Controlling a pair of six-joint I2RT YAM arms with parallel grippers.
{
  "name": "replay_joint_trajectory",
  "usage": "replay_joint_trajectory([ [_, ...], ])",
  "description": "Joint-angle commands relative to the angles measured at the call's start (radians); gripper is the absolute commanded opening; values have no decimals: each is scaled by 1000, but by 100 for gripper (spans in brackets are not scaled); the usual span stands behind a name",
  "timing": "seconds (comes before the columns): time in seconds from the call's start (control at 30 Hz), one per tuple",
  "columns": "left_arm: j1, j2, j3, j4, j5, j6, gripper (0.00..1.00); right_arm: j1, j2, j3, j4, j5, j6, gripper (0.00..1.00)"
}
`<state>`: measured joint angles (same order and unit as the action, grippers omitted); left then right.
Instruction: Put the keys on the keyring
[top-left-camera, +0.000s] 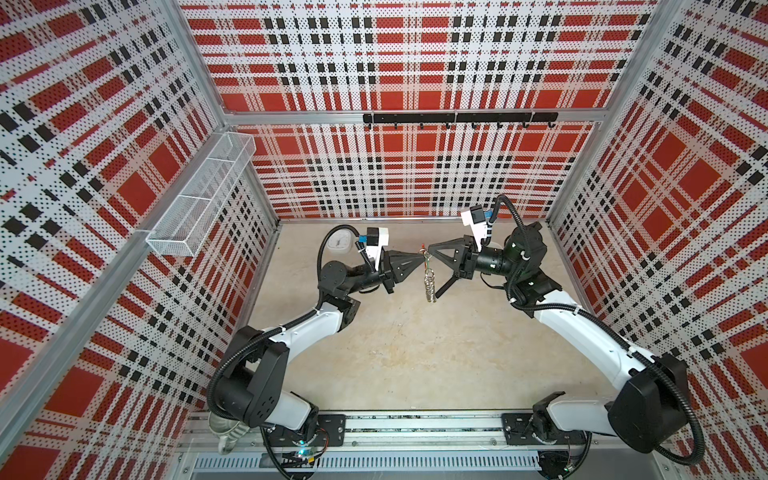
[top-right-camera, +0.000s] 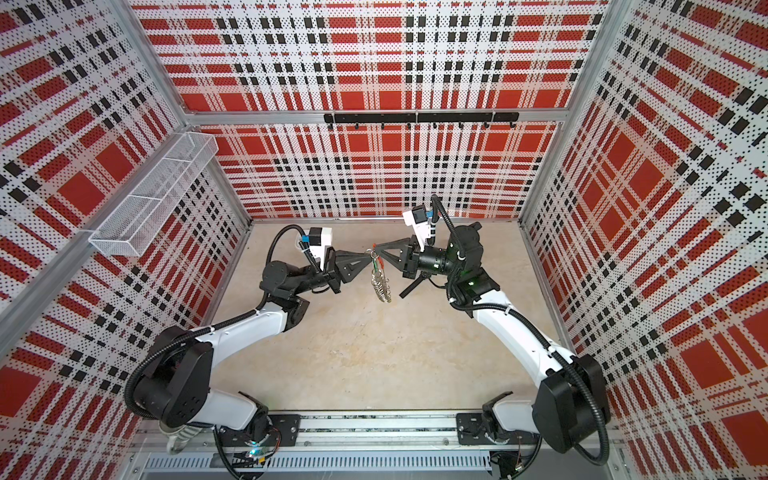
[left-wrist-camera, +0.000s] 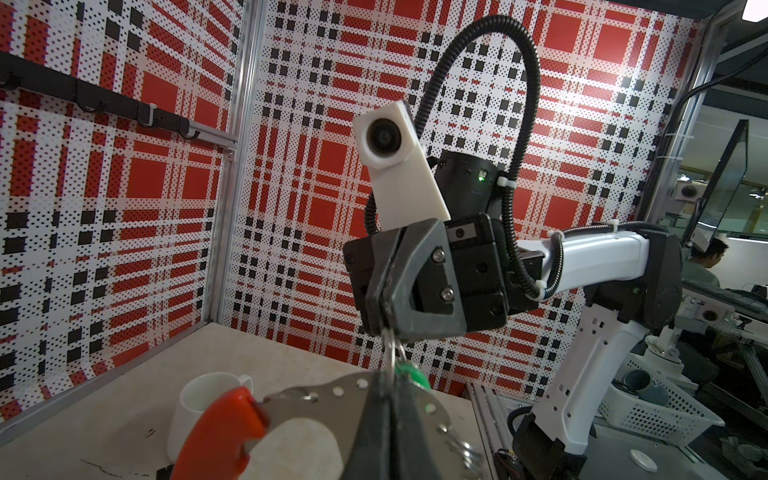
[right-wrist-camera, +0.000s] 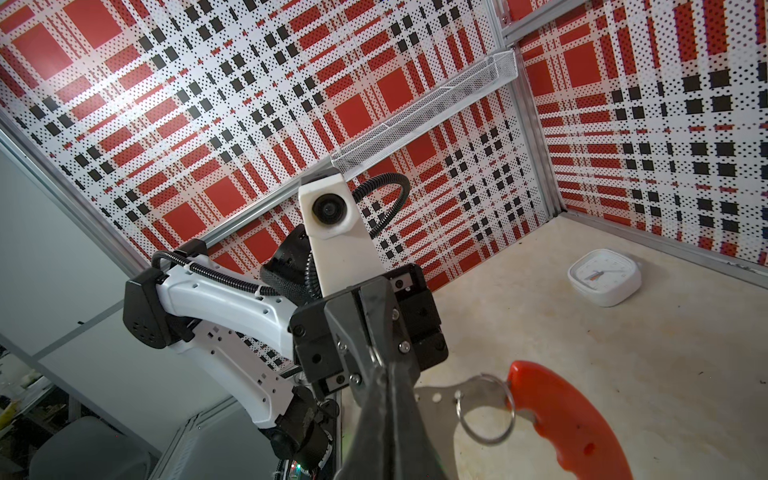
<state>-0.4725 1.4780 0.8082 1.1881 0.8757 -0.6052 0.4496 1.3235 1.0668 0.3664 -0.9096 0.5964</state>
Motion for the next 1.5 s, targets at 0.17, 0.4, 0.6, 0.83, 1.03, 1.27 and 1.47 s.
replay_joint_trajectory([
  [0.17,-3,0,32,100,-11,-4,0,10,-14,-58,-43,10,4,0],
  [0.4,-10,14,40,113,-13,-16,0,17,-35,-60,-76,30,-4,15],
  [0.6,-10,13,28,120,-4,-28,0,11,-89,16,-276,142,-181,27],
  [0.83,-10,13,26,122,5,-34,0,11,-92,61,-310,160,-224,27],
  [1.03,-9,17,30,122,6,-41,0,38,-87,61,-233,97,-203,27],
  [1.27,-11,21,35,122,9,-50,0,66,-55,70,-232,94,-221,26],
  [1.47,-13,21,34,123,17,-56,0,69,-53,73,-220,98,-225,19],
])
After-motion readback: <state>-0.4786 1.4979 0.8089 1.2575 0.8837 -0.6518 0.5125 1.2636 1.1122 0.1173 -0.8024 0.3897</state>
